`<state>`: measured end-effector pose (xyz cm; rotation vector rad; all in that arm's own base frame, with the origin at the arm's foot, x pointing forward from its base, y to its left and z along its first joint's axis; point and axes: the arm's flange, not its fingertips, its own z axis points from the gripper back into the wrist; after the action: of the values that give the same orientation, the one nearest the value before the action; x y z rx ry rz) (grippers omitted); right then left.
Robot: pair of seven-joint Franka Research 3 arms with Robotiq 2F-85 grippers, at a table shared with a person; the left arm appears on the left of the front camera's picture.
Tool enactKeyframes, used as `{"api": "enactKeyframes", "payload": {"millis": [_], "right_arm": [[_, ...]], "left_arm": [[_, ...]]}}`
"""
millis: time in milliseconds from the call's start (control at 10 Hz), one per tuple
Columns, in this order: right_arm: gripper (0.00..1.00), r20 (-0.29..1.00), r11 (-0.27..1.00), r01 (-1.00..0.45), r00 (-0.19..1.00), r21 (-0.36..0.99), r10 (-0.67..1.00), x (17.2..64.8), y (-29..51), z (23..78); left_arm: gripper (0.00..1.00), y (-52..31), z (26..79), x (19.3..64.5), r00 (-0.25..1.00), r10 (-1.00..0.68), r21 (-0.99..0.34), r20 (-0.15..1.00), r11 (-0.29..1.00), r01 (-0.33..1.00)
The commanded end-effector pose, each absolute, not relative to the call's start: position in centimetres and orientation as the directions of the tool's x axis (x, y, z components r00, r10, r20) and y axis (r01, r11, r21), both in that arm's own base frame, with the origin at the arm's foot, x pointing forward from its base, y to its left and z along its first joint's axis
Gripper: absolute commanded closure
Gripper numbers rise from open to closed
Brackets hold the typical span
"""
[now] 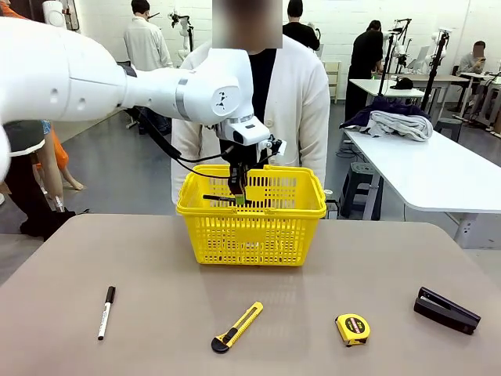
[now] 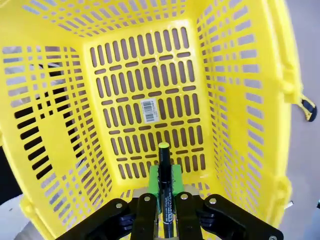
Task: Place the items the person wants into the basket.
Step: Pick up the item the person points to and place it in the Market Basket.
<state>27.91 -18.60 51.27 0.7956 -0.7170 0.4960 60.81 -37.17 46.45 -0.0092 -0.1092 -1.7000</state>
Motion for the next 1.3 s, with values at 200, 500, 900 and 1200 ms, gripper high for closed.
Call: {"api": "enactKeyframes", "payload": {"millis": [200,500,900,1200], "right_arm": [[0.0,0.754,0.597,-0.655,0.645,0.464,0.122,28.1,-18.7,51.3],[0.0,0.754,0.597,-0.655,0.645,0.464,0.122,28.1,-18.7,51.3],[0.0,0.754,0.597,-0.655,0.645,0.464,0.122,28.1,-18.7,51.3],[0.0,0.754,0.597,-0.655,0.645,0.464,0.122,28.1,-18.7,51.3]], "left_arm": [[0.89,-38.4,43.8,65.3,-0.092,-0.992,-0.053,0.086,-0.097,0.994],[0.89,-39.1,40.6,65.9,0.012,-0.998,-0.098,0.063,0.006,0.995],[0.89,-39.6,38.8,65.7,0.056,-0.996,-0.066,0.068,0.051,0.997],[0.29,-39.6,38.6,65.6,0.043,-0.997,-0.063,0.068,0.039,0.997]]}}
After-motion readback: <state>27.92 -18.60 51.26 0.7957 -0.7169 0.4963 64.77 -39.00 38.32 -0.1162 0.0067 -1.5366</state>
